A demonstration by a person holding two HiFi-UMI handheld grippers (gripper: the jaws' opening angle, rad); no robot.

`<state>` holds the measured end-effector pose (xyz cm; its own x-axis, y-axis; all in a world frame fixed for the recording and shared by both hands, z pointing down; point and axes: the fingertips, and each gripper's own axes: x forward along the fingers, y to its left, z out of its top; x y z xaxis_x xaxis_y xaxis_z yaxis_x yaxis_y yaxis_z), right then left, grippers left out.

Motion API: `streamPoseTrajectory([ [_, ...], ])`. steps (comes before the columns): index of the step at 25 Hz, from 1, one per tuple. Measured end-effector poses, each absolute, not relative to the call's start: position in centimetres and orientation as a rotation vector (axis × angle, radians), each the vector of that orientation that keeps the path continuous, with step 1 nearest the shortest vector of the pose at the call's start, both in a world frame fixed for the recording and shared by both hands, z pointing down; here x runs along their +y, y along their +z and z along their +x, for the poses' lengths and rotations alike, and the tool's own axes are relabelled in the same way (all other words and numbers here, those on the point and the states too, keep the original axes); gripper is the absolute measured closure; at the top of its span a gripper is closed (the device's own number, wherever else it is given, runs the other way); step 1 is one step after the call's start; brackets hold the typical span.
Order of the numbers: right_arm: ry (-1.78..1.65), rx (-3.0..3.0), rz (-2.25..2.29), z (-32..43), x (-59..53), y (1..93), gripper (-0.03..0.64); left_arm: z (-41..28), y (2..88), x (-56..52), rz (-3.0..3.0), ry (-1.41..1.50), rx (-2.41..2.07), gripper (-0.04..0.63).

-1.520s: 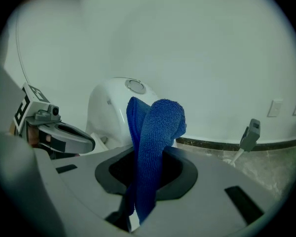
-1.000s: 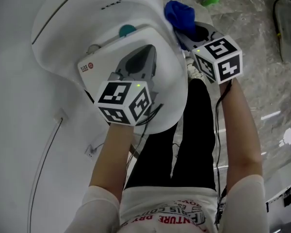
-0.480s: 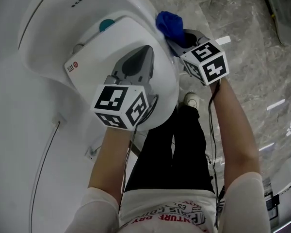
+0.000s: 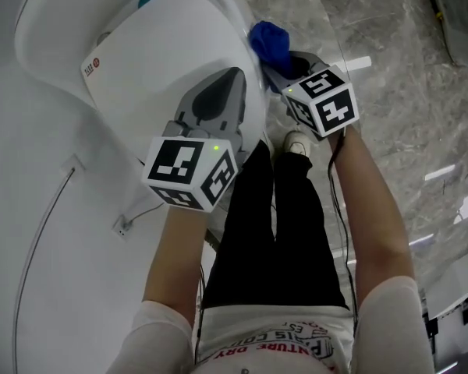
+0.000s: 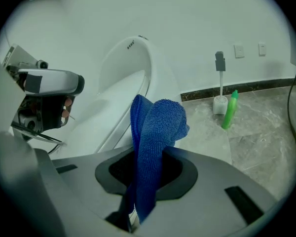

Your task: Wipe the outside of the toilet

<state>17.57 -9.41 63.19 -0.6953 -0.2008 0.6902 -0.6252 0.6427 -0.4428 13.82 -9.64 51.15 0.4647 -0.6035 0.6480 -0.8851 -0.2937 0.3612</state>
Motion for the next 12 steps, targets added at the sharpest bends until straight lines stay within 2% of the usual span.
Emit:
streamPoseTrajectory([
  [12,0.942,-2.237,0.586,18.4,-0.3,64.2,0.540,15.9,52.2,0.3,1.912,0.490,-1.298,0.588],
])
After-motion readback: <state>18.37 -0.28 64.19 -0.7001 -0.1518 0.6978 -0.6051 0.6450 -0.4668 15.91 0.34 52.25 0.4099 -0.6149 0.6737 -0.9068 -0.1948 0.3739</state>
